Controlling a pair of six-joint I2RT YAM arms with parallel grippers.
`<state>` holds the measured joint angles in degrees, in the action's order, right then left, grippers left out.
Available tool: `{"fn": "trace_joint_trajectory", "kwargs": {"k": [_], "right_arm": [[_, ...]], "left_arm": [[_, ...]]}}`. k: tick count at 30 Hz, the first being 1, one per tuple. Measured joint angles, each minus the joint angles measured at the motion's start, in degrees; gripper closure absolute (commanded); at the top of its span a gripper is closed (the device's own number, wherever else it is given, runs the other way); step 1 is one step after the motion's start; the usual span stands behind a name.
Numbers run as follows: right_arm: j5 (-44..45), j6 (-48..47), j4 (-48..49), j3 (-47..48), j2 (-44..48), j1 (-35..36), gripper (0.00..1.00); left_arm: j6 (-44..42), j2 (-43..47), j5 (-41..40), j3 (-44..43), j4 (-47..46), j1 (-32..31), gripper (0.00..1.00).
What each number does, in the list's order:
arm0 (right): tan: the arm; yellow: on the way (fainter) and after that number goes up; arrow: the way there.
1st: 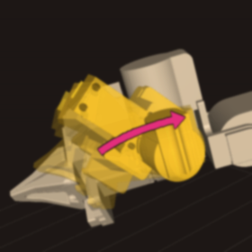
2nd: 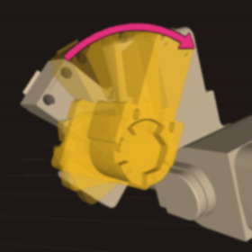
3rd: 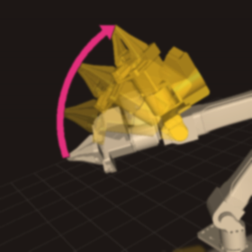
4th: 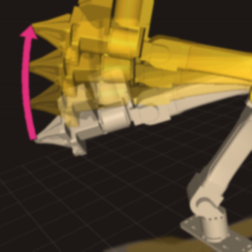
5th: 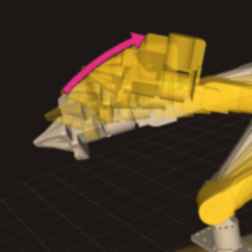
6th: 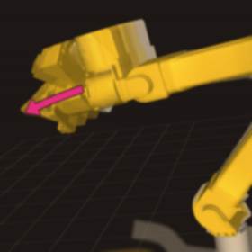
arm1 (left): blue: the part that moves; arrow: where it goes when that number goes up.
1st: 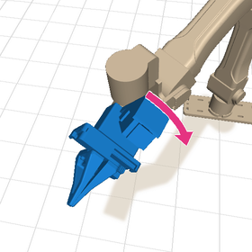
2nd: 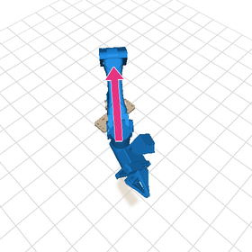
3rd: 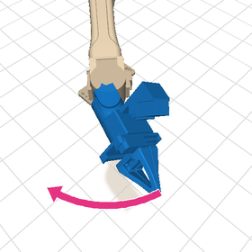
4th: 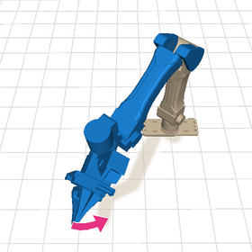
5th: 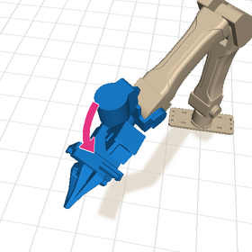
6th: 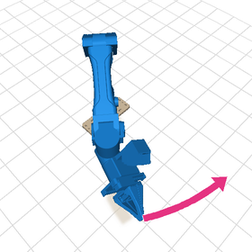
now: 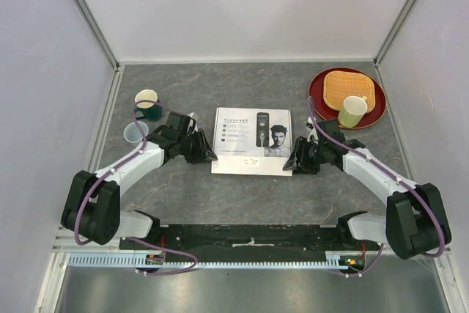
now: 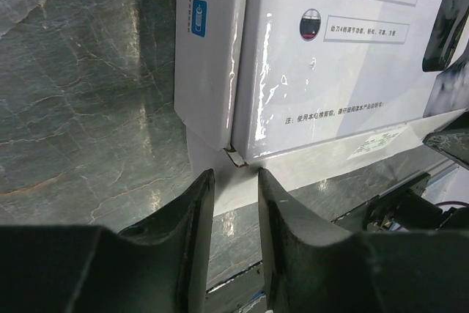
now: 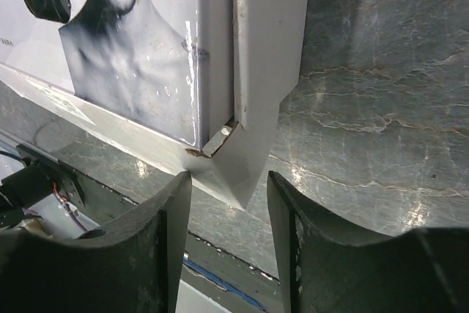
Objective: Sort the hair-cutting tools
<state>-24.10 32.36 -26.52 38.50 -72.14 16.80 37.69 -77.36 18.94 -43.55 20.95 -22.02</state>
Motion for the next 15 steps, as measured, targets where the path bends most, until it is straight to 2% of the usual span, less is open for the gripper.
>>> {"fn": "trace_joint_trajectory", "kwargs": {"k": [3, 8, 11, 15], "right_arm": [[0.9, 0.0, -0.1, 0.0, 1.0, 0.1, 0.36], [3.1, -0.7, -0.9, 1.0, 5.5, 0.1, 0.32], [3.7, -1.2, -0.9, 2.3, 8.3, 0.1, 0.35], [3.9, -1.8, -0.5, 3.3, 10.3, 0.8, 0.46]], "left_arm": [[0.0, 0.1, -0.7, 0.0, 0.2, 0.0, 0.63], [-0.7, 2.6, -2.9, 0.0, 0.7, 0.0, 0.6], [-1.1, 5.6, -3.6, -0.3, 0.5, 0.0, 0.58], [-1.1, 8.8, -2.6, -0.4, -2.2, -0.1, 0.57]]}}
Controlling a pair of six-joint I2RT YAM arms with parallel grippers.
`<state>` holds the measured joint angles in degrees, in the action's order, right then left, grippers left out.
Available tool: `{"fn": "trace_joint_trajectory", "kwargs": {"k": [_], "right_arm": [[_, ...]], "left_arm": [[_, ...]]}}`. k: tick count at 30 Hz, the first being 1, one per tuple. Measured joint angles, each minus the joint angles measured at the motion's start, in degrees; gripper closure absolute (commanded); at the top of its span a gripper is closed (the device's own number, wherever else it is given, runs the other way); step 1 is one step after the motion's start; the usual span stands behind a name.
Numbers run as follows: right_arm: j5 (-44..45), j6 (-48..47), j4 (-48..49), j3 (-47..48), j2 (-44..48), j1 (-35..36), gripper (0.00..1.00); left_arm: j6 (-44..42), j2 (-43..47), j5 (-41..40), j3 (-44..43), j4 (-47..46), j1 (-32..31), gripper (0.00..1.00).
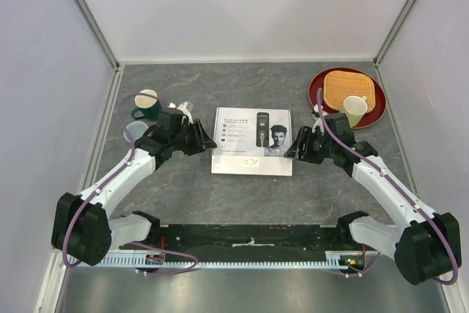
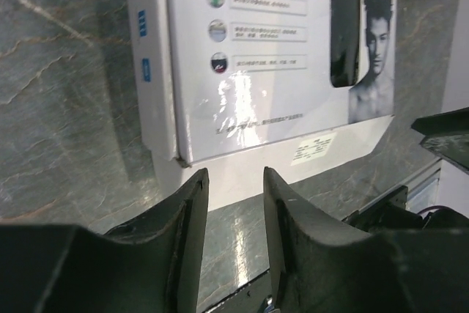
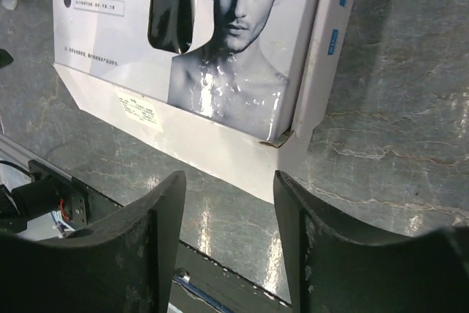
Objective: Sort the hair-cutting tools
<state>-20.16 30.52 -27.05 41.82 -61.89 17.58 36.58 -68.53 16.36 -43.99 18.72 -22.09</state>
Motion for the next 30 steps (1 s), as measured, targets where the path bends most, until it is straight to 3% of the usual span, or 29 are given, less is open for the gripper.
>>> {"fn": "trace_joint_trajectory", "kwargs": {"k": [8, 22, 30], "right_arm": [[0.7, 0.2, 1.3, -0.5, 0.1, 3.1, 0.6], [5.6, 2.5, 7.3, -5.5, -5.4, 4.5, 0.62], [6.8, 3.1, 7.8, -1.9, -5.6, 5.6, 0.6]], "left_arm": [[0.1, -3.4, 2.8, -0.2, -6.9, -2.2, 0.57], [1.6, -13.5, 3.4, 1.7, -16.4, -5.3, 0.59], [1.7, -15.1, 3.4, 2.0, -19.7, -6.1, 0.6]]}}
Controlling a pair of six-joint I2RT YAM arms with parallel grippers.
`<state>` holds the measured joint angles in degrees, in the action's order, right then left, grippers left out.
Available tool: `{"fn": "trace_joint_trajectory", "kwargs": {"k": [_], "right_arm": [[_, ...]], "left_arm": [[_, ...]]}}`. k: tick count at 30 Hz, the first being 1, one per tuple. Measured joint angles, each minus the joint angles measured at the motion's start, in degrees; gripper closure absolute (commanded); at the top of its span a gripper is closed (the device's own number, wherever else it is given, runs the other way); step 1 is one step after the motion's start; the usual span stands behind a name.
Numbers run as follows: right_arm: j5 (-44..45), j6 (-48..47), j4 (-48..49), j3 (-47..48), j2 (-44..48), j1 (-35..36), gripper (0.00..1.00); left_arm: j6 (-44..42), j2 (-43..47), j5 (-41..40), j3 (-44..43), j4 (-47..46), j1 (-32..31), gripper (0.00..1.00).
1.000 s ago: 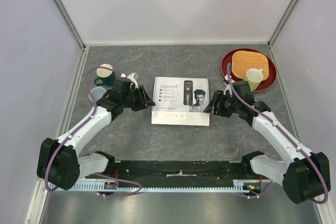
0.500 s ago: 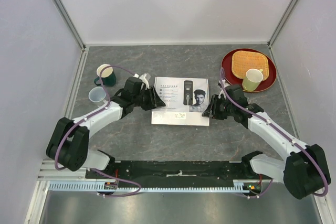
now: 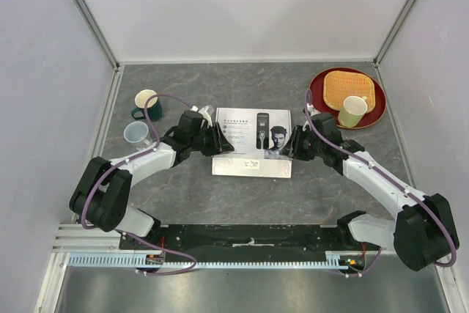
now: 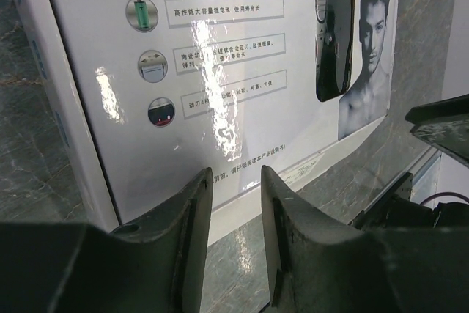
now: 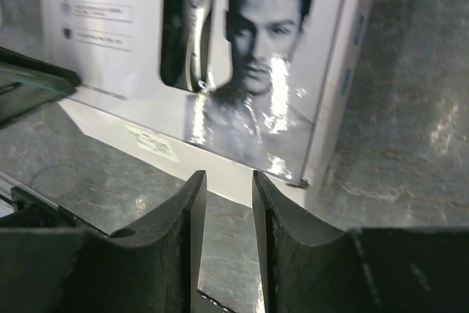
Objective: Sort the hair-cutting tools
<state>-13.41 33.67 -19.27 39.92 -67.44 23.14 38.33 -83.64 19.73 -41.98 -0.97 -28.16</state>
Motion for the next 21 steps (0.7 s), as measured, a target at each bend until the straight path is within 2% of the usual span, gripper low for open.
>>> {"fn": "trace_joint_trajectory", "kwargs": {"k": [6, 14, 21], "right_arm": [[0.4, 0.0, 3.5, 1.8, -1.4, 1.6, 0.61], [4.5, 0.1, 6.4, 0.7, -6.7, 3.0, 0.62], [5.8, -0.9, 8.0, 0.7, -6.9, 4.2, 0.61]], "left_arm": [[0.0, -0.2, -0.8, -1.4, 1.7, -0.2, 0.6], [-1.0, -3.1, -3.8, -8.9, 5.2, -0.3, 0.6], [-2.7, -8.8, -6.0, -14.9, 2.4, -0.3, 0.6]]}}
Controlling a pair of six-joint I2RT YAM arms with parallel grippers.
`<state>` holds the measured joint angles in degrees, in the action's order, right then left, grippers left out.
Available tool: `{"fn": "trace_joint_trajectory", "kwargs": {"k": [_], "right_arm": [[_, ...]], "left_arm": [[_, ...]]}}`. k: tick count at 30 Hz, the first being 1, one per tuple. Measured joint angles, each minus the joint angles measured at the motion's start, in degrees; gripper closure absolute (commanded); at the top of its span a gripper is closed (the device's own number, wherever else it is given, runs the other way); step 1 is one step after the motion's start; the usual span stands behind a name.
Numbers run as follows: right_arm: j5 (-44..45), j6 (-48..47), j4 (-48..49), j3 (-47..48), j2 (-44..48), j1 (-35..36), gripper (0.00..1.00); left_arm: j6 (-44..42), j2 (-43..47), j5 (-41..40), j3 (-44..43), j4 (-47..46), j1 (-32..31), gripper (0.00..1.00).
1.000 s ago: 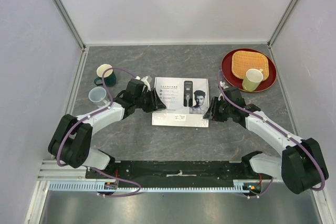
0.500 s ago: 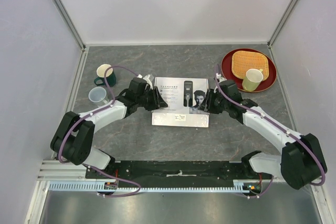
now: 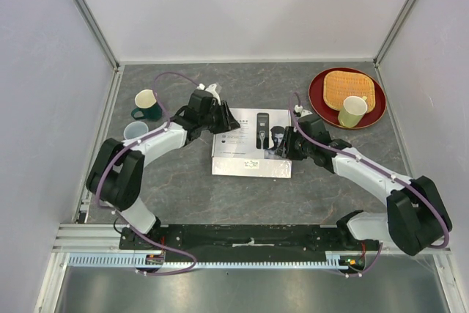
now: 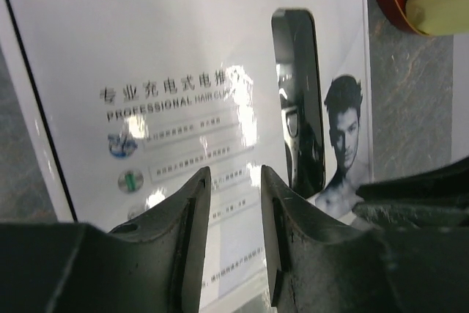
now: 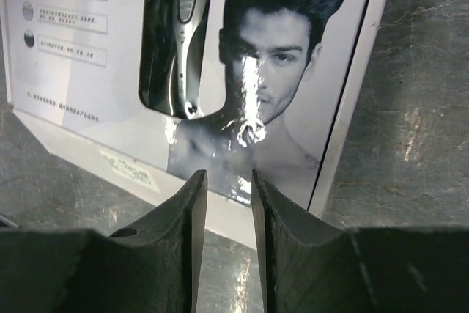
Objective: Sort the hair-cutting tools
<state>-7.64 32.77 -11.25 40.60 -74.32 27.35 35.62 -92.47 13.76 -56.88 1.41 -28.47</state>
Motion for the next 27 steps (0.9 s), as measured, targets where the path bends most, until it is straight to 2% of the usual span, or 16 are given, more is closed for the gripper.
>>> {"fn": "trace_joint_trajectory", "kwargs": {"k": [7, 10, 18, 25, 27], "right_arm": [[-3.3, -2.6, 0.0, -1.5, 4.5, 1.2, 0.64], [-4.3, -3.0, 1.3, -4.5, 5.4, 2.0, 0.66], [-5.9, -3.7, 3.5, -11.7, 6.0, 6.2, 0.67], [-2.2, -2.9, 6.3, -12.2, 3.1, 6.8, 0.66], [-0.7, -2.3, 6.6, -12.2, 2.0, 6.9, 0.67]], "left_arm": [[-0.1, -11.0, -3.6, -10.7, -3.0, 0.2, 0.61], [2.2, -15.4, -5.3, -16.6, -2.9, 0.8, 0.6], [6.2, -23.4, -8.2, -25.5, -3.3, 1.4, 0.61], [6.3, -35.2, -7.1, -41.2, 10.9, 1.4, 0.67], [6.1, -36.3, -6.5, -42.4, 13.0, 1.4, 0.74]]}}
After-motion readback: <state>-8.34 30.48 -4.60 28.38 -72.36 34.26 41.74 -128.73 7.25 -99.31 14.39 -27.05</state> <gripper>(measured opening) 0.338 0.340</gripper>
